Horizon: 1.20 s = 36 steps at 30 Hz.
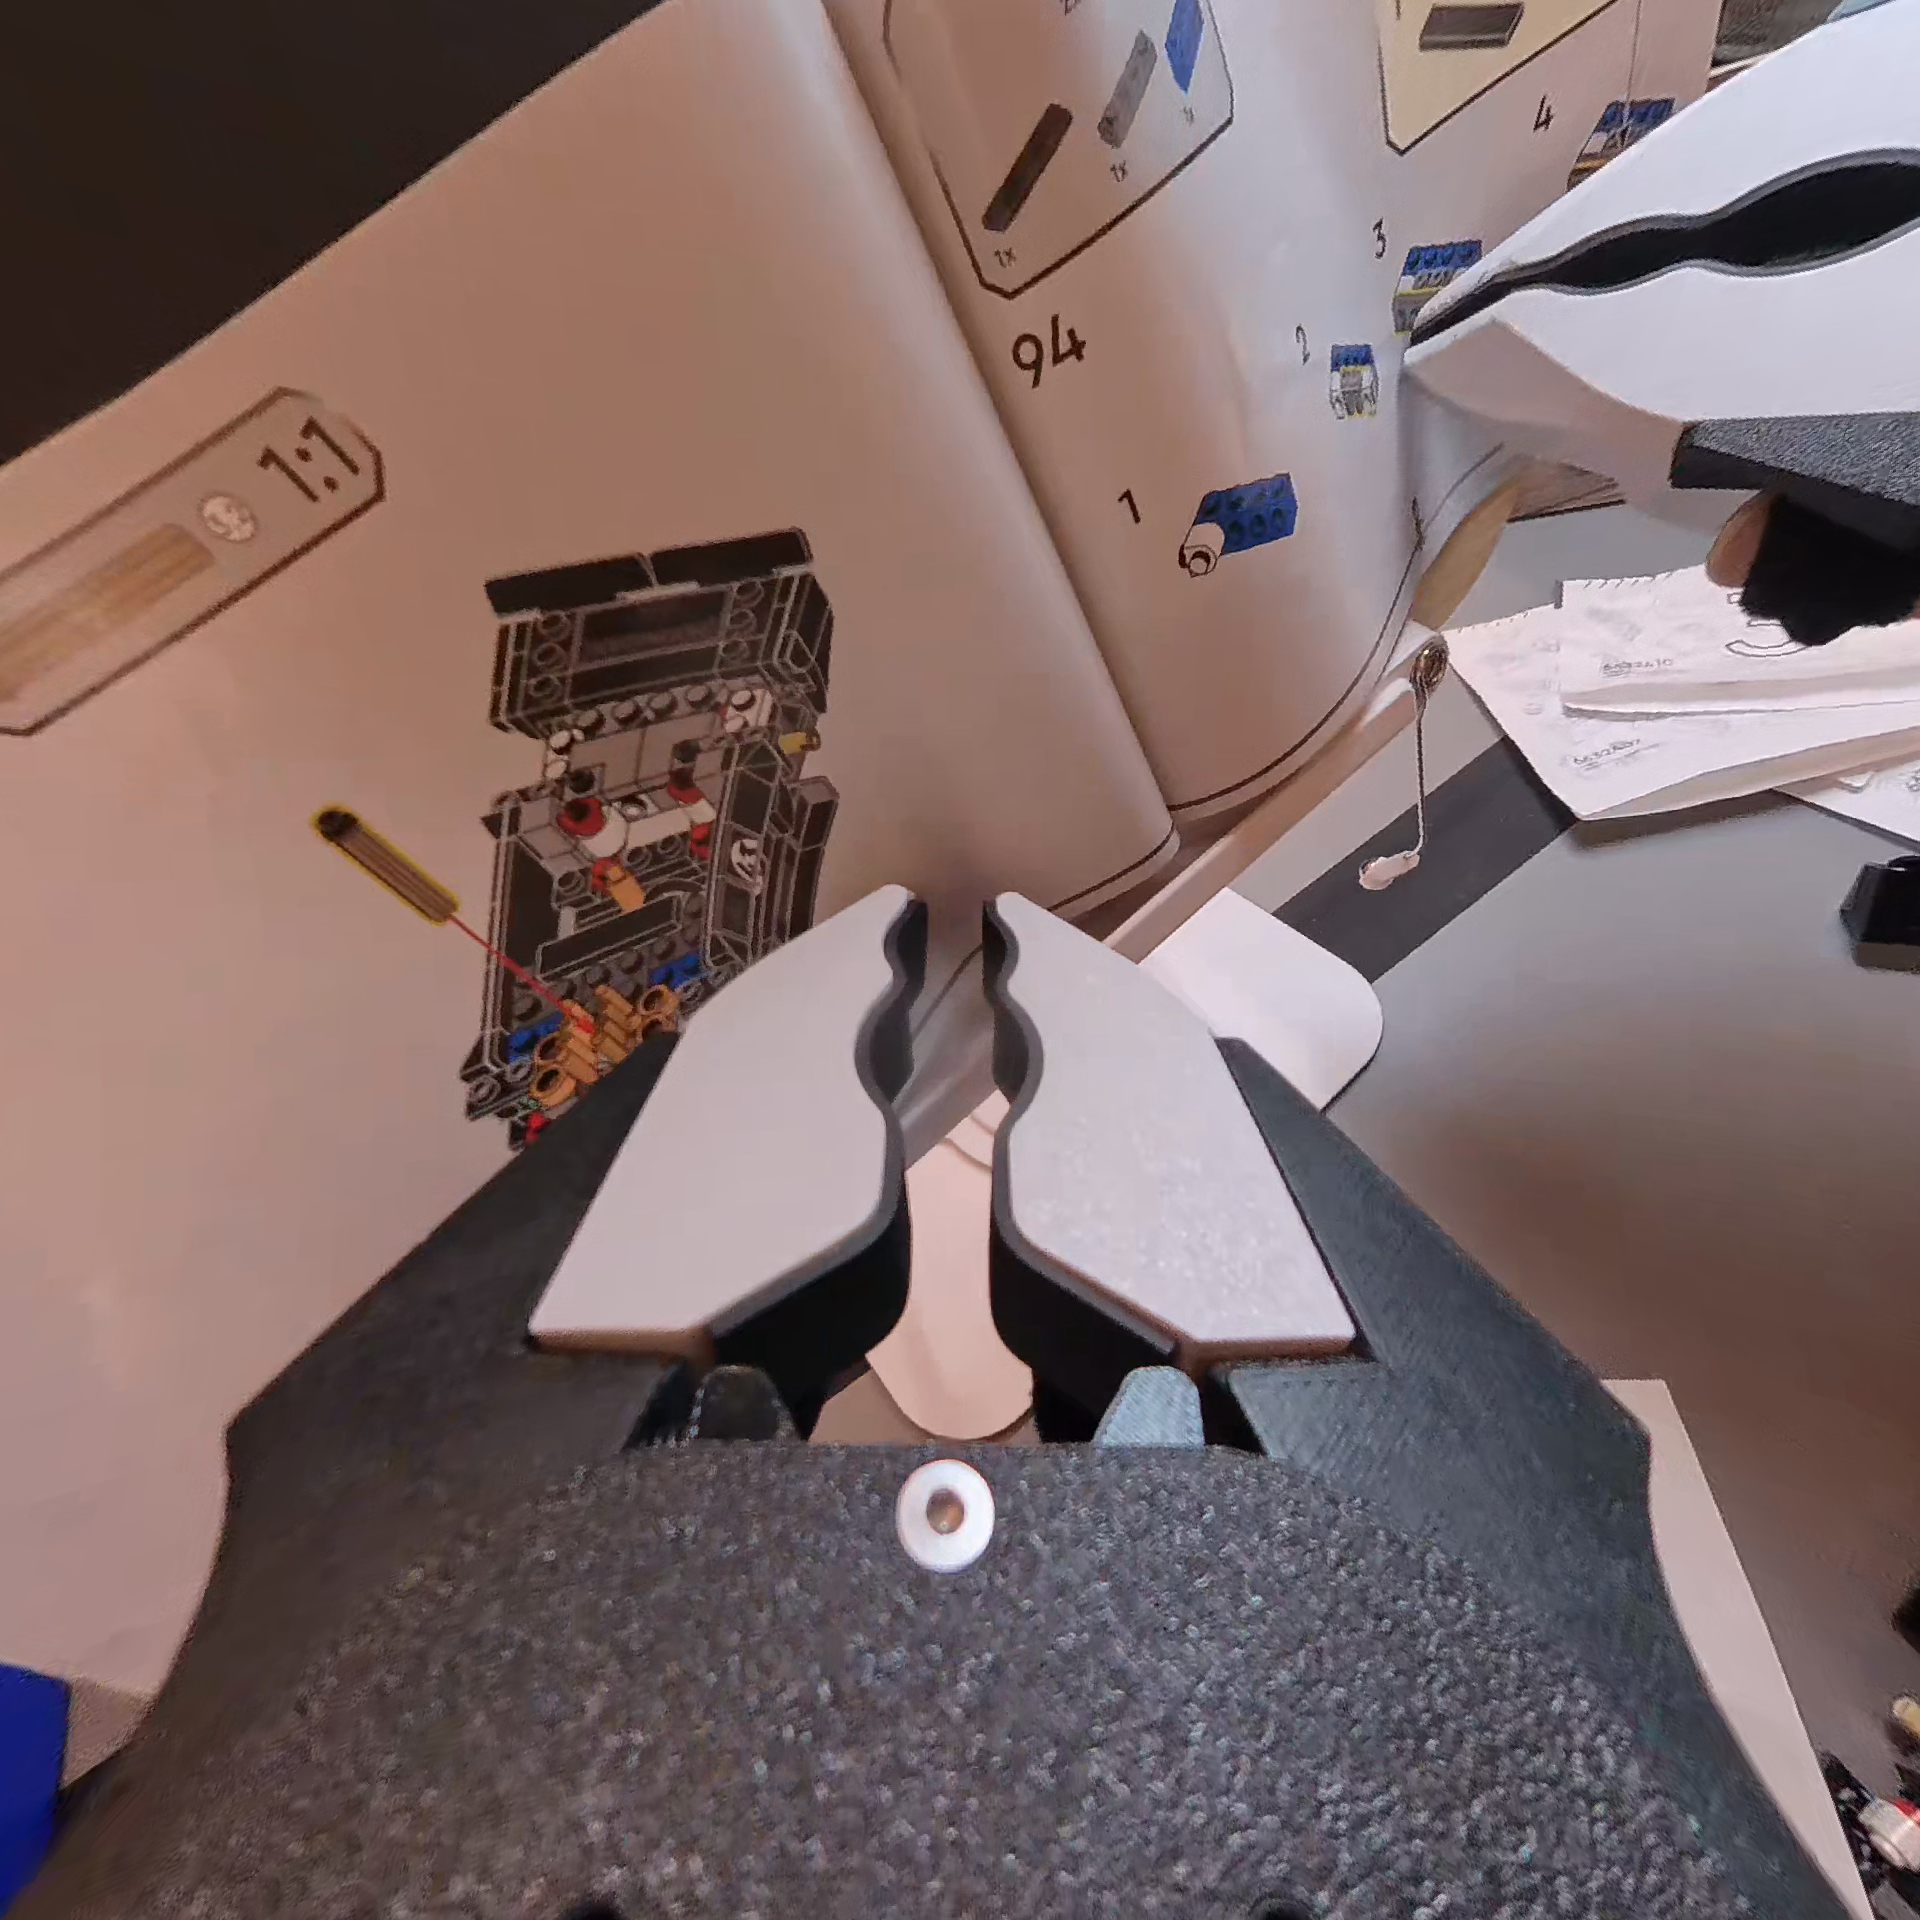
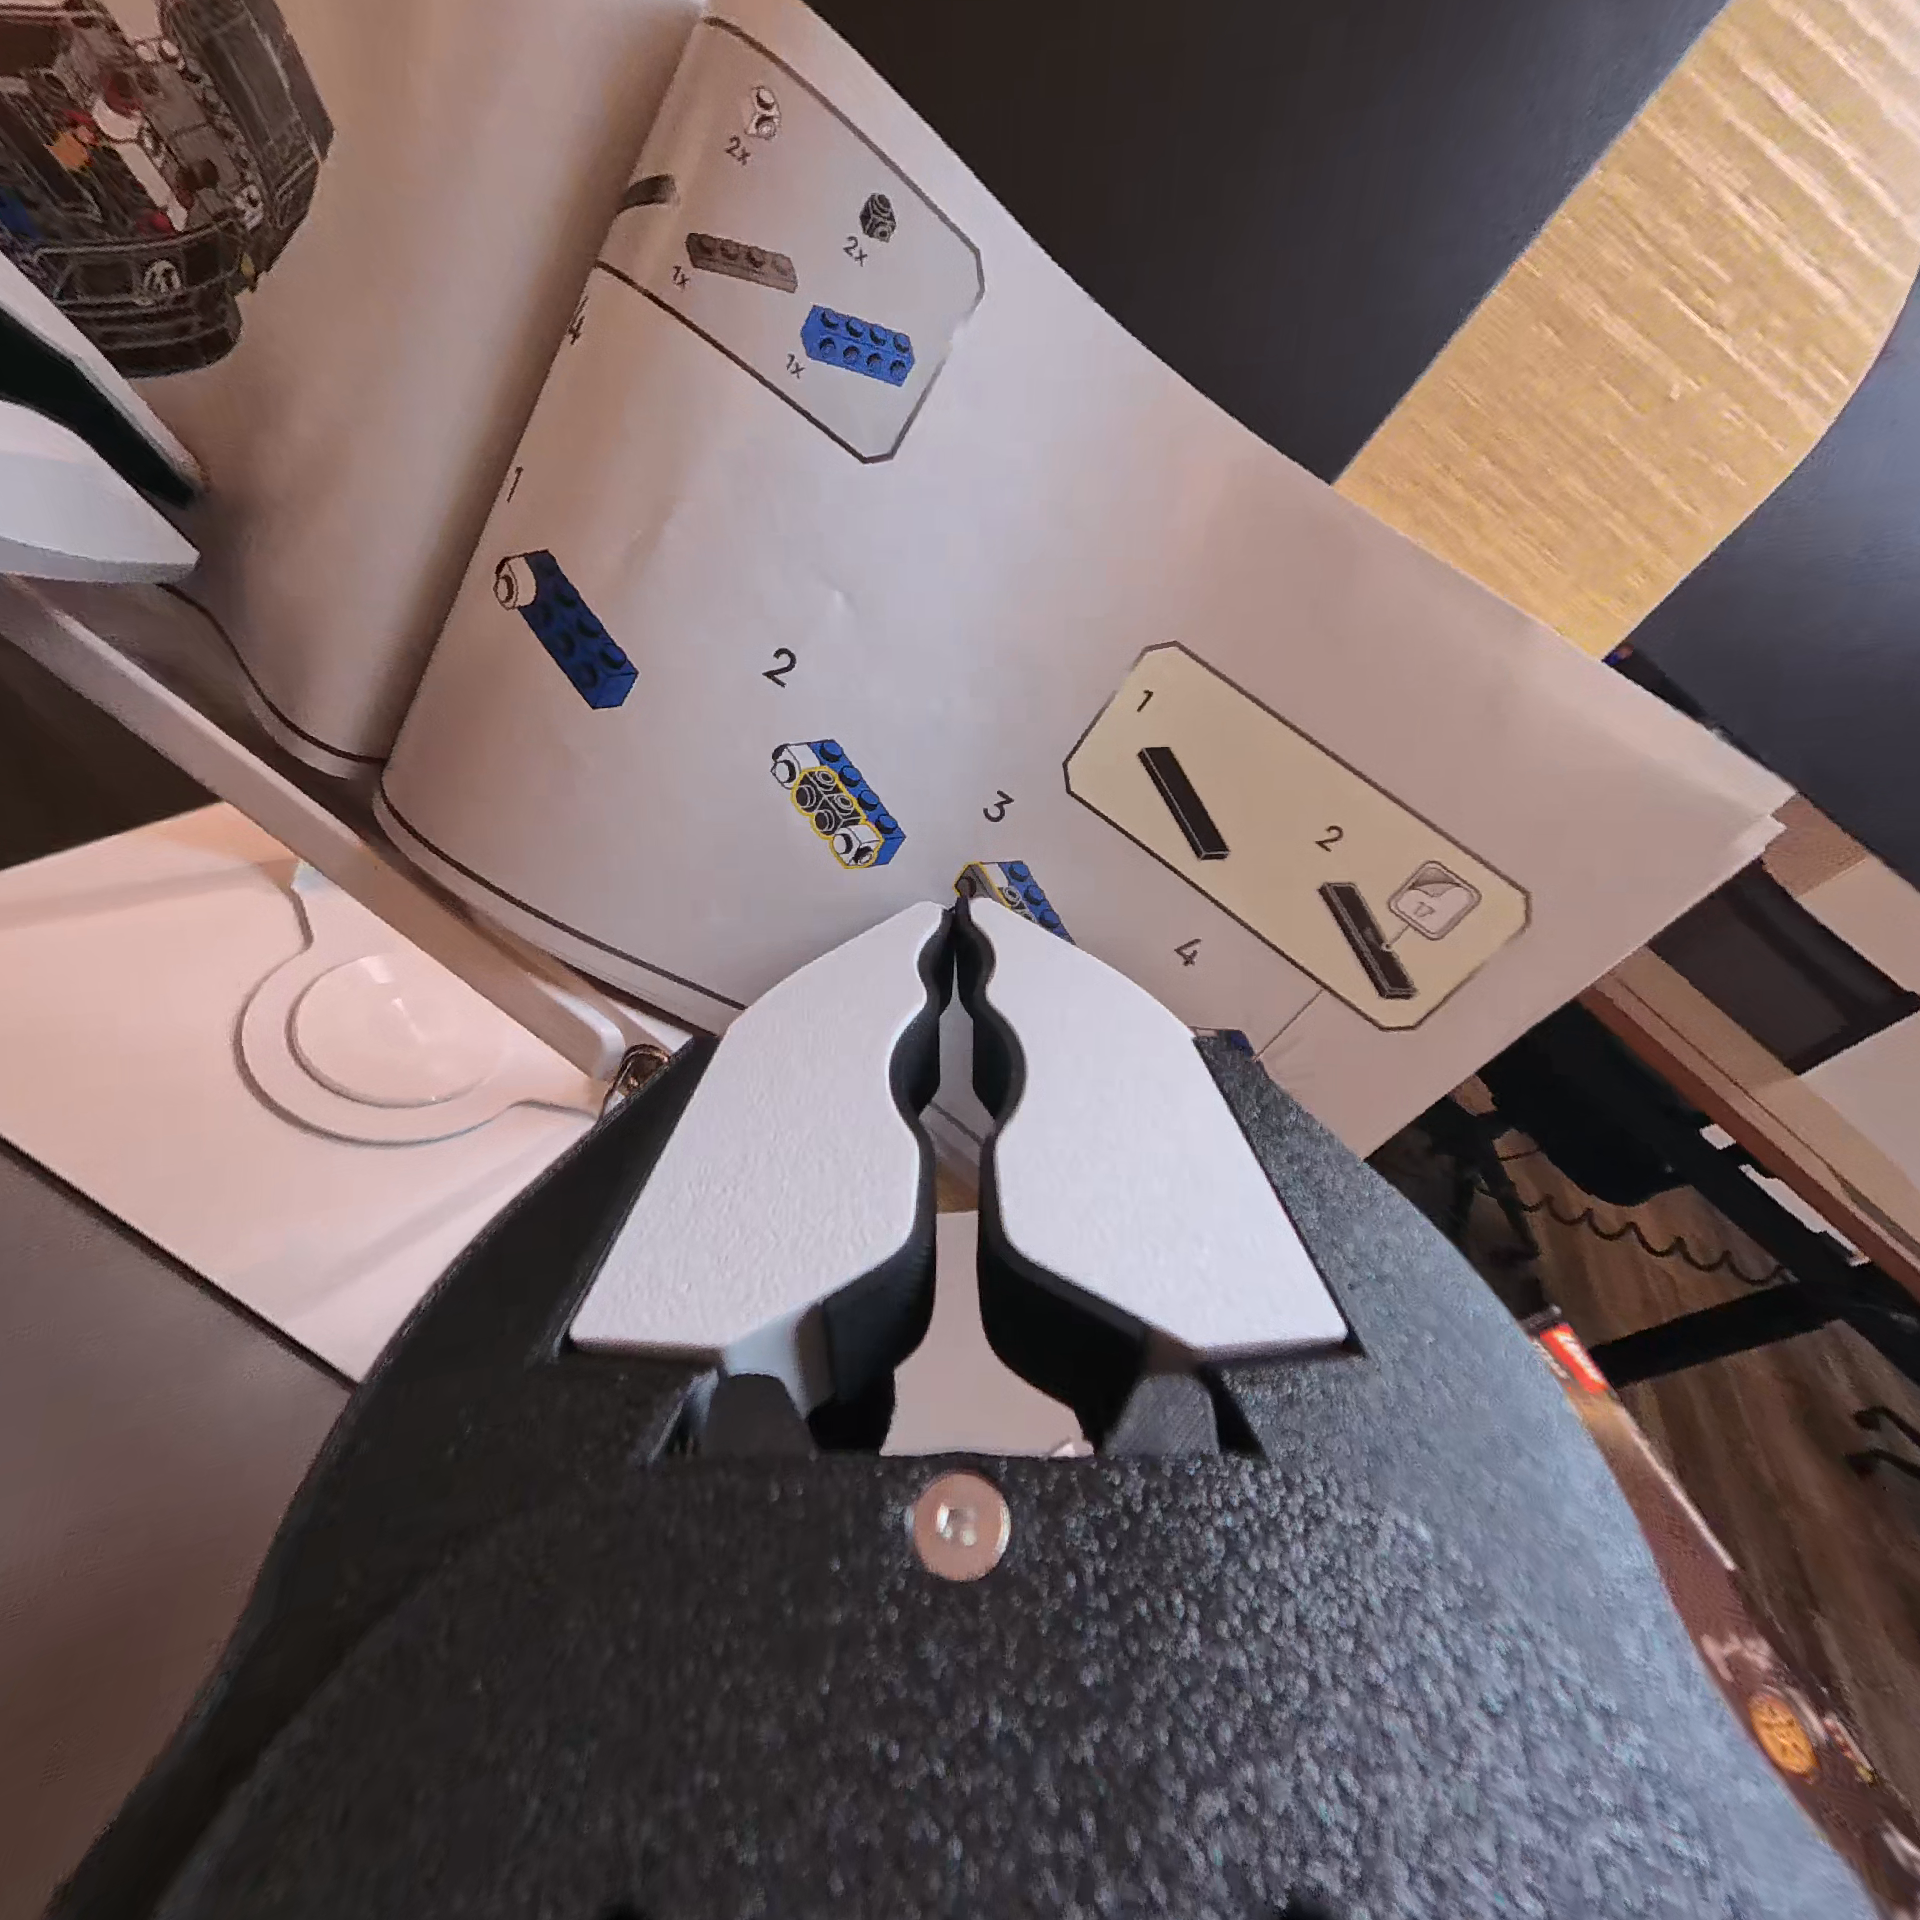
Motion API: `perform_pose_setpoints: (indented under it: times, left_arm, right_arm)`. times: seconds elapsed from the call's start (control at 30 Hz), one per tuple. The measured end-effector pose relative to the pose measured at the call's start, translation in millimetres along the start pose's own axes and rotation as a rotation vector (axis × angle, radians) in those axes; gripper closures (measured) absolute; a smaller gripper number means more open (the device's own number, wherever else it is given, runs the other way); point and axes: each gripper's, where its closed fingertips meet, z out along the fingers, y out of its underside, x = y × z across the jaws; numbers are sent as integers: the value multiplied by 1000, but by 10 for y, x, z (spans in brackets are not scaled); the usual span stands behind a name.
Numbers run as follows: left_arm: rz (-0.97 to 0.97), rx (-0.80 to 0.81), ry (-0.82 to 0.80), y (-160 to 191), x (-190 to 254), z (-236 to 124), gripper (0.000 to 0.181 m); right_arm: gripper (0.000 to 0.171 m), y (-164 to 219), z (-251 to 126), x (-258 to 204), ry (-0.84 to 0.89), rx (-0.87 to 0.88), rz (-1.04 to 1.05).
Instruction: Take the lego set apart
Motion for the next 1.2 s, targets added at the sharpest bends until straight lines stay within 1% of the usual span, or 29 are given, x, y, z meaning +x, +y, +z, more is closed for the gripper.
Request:
perform_pose_setpoints:
  times: [0.1,0.3,0.47,0.67,0.77,0.97,1.2]
  left_arm:
    - [24,-4,13,29,69,-17,163]
    - [81,-39,-4,-16,179,-67,153]
    - [92,-23,-27,-105,239,-71,150]
    - [87,-15,-43,-106,277,-67,146]
    - [76,11,-25,-111,328,-118,146]
    - [53,31,-24,-20,327,-241,141]
    - [-107,67,-19,164,150,-524,140]
  right_arm:
    - [171,65,-24,-38,10,18,4]
    - [171,184,-60,-69,5,14,36]
    - [171,216,-74,-76,5,9,52]
    - [171,249,-110,-102,-1,1,75]
    - [168,166,-183,-135,-15,25,112]
    - [166,-142,-334,-294,-43,88,151]
    - [165,-327,-307,-531,-67,85,91]
